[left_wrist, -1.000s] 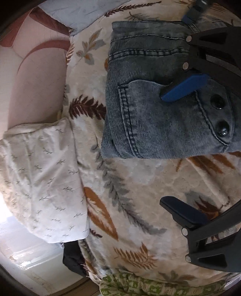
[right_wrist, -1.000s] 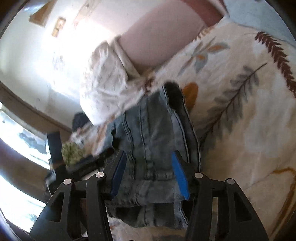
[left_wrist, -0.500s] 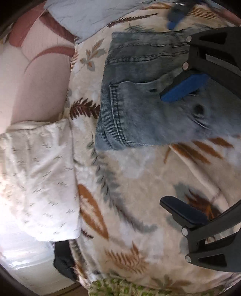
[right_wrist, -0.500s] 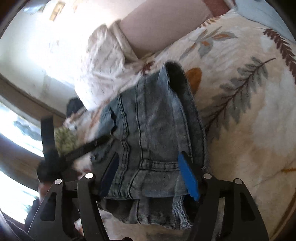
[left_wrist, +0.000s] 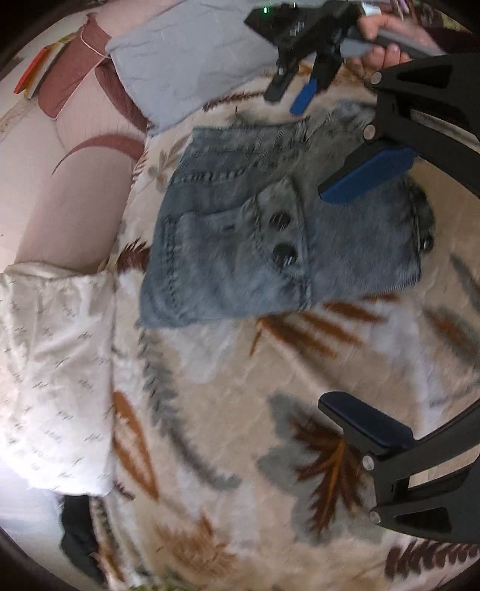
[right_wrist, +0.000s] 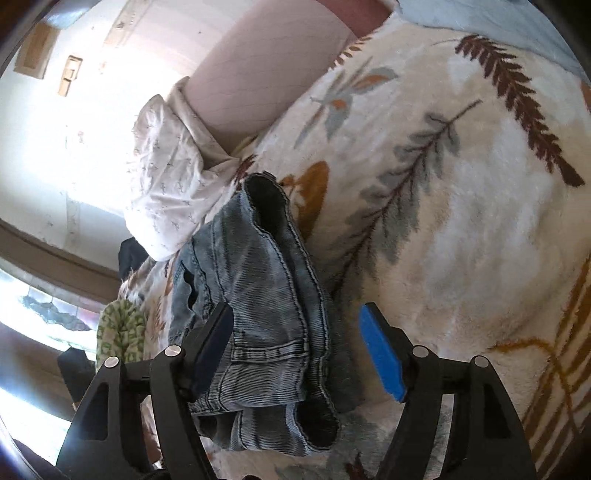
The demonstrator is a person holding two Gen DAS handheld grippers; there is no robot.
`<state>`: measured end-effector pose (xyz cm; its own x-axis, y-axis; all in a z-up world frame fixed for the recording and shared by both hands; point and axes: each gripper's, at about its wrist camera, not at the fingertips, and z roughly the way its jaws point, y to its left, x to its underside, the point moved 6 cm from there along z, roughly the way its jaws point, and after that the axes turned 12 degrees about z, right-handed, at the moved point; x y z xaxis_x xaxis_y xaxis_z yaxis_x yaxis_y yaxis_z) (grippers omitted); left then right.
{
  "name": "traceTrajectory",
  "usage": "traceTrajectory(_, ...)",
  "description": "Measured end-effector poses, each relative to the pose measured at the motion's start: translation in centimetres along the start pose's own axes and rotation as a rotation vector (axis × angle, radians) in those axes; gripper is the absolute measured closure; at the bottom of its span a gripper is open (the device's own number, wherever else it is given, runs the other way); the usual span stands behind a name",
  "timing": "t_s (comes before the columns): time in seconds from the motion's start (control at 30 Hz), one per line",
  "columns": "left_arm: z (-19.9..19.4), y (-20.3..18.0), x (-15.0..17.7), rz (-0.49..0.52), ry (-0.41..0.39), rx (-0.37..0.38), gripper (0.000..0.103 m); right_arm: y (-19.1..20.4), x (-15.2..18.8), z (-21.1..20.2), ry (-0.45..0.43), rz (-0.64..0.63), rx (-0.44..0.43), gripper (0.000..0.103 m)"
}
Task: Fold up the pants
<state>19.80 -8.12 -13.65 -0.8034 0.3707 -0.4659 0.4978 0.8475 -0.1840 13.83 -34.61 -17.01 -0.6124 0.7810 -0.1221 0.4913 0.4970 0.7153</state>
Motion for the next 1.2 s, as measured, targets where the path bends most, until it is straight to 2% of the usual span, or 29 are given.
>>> traceTrajectory(0.1,0.8,-0.3,0.1,-0.007,0.021,0.000,0.000,-0.3,0.3,0.5,0.027,0.008,0.019,0.031)
traceTrajectory(0.23,2.1,-1.2,0.4,-0.011,0.055,0.081,0.000,-0.6,0.8,1.3,0.059,0.007,0.049,0.030)
traceTrajectory(0.37,3.2,-1.9,0.2,-0.019,0.065,0.118,0.000,-0.7,1.3,2.2,0.082,0.001,0.075,0.028)
traceTrajectory(0.53,5.0,-3.2,-0.3,-0.038,0.107,0.192,0.000,-0.1,2.2,3.1,0.118,-0.010,0.040,0.024)
traceTrajectory(0.63,5.7,-3.8,-0.4,-0.033,0.116,0.204,0.000,0.1,2.2,3.4,0.113,-0.010,0.023,0.022)
traceTrajectory(0.8,6.0,-3.9,0.1,-0.060,0.093,0.219,0.000,0.6,2.2,4.0,0.102,-0.012,-0.023,0.022)
traceTrajectory(0.9,5.6,-3.9,0.2,-0.048,0.072,0.219,0.007,1.0,2.3,4.6,0.104,-0.039,-0.031,0.022)
traceTrajectory(1.0,5.1,-3.8,0.2,-0.042,0.052,0.217,0.015,1.5,2.6,5.0,0.109,-0.069,-0.027,0.026)
traceTrajectory(1.07,4.8,-3.8,0.2,-0.037,0.038,0.212,0.021,1.6,2.8,5.2,0.112,-0.082,-0.020,0.039)
traceTrajectory(1.13,4.5,-3.8,0.2,-0.026,0.020,0.207,0.026,1.8,3.0,5.4,0.122,-0.088,-0.030,0.046)
traceTrajectory(1.2,4.1,-3.7,0.1,-0.011,0.005,0.200,0.031,2.1,3.2,5.4,0.116,-0.101,-0.028,0.049)
